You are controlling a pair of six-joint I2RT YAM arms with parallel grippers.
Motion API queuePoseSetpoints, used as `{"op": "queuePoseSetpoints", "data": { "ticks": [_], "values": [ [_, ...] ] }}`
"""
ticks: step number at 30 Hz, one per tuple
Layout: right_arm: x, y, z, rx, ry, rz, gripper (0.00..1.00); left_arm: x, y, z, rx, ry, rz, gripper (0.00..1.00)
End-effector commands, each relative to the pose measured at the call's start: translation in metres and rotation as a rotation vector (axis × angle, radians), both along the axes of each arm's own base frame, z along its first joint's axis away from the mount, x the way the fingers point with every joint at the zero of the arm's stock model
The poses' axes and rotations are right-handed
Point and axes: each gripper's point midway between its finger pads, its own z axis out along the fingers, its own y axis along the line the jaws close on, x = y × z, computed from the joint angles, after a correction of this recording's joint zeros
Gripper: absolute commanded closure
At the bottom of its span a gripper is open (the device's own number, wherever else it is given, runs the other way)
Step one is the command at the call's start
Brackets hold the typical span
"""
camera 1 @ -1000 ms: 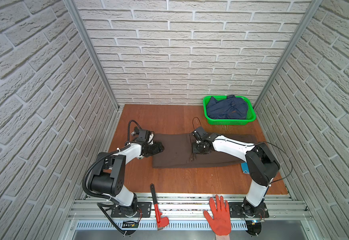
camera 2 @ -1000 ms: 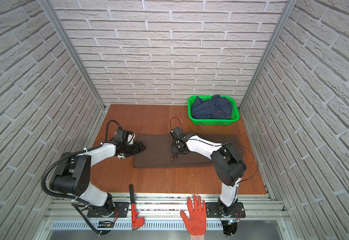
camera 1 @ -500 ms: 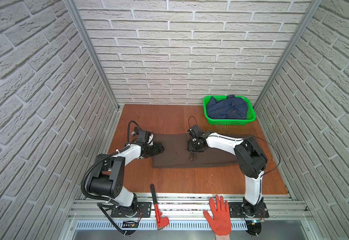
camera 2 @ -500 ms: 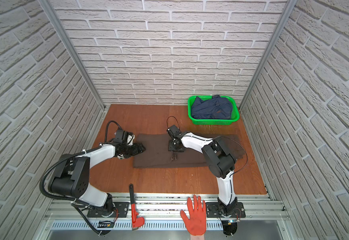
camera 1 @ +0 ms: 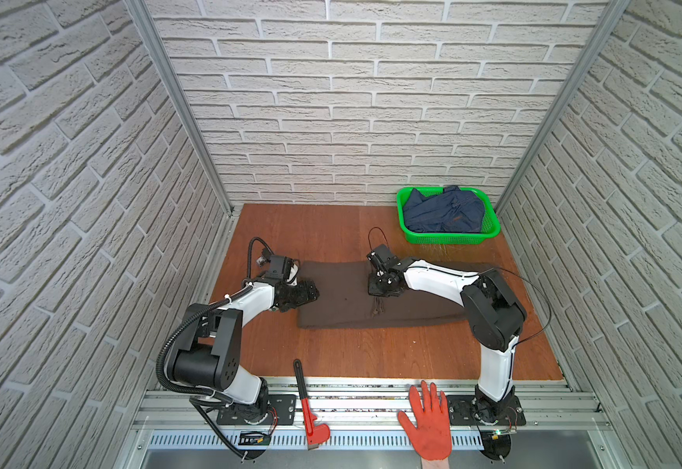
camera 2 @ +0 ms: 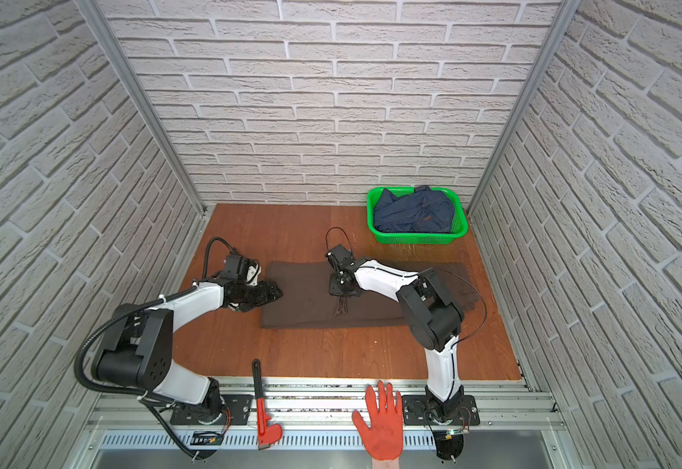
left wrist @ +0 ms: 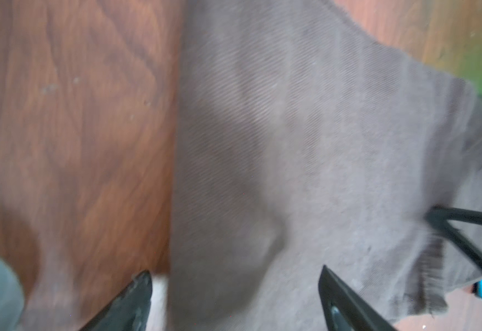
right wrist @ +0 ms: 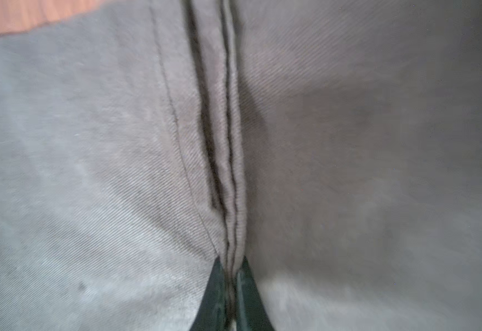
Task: Fold and stack the trousers
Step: Smooth out the trousers at the center of the table.
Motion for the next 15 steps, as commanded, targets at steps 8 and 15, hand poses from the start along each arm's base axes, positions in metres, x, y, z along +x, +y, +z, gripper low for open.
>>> {"op": "queuePoseSetpoints", "data": {
  "ticks": [8,15],
  "values": [
    [-0.014,-0.062,0.037,-0.131,-0.057,-0.061,0.94,-0.020,0.008,-0.004,0.030,0.056,-0.007,0.09],
    [-0.017,-0.084,0.011,-0.161,0.001,-0.098,0.95,-0.020,0.005,-0.004,0.011,0.061,-0.016,0.08]
  ]
}}
